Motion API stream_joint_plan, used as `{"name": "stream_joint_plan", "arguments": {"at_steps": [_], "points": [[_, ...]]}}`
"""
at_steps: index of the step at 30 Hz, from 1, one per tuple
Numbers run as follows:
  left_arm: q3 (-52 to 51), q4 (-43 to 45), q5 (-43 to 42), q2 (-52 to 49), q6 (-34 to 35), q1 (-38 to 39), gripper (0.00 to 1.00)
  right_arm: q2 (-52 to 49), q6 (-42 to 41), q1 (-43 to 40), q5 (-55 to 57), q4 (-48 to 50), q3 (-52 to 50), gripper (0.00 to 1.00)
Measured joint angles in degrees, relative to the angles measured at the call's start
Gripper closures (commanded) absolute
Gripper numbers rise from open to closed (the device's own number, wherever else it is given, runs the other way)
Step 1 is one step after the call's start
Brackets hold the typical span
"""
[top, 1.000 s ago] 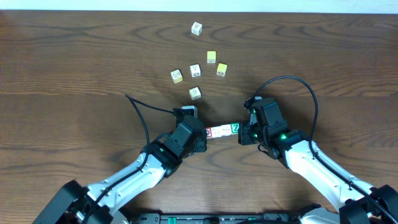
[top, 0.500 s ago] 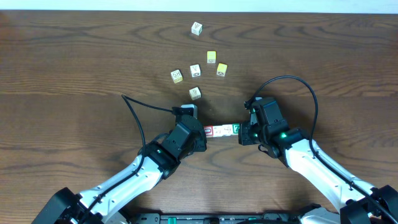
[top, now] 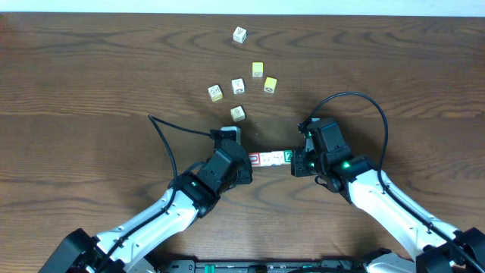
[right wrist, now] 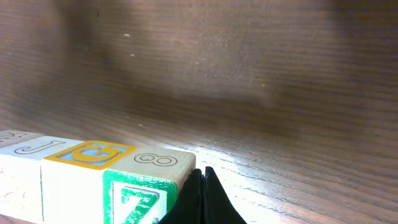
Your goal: Lift 4 blocks
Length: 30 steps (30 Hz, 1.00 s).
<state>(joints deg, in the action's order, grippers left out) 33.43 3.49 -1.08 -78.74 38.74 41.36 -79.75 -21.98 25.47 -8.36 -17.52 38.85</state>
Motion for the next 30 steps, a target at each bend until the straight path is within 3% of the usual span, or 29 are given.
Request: {"name": "stream_joint_plan", "arguments": {"at_steps": [30], "points": [[3.3, -3.3, 1.6, 0.0, 0.0, 0.0, 0.93, 6.5, 0.0, 0.0, 0.8, -1.5, 0.3, 0.99]]}}
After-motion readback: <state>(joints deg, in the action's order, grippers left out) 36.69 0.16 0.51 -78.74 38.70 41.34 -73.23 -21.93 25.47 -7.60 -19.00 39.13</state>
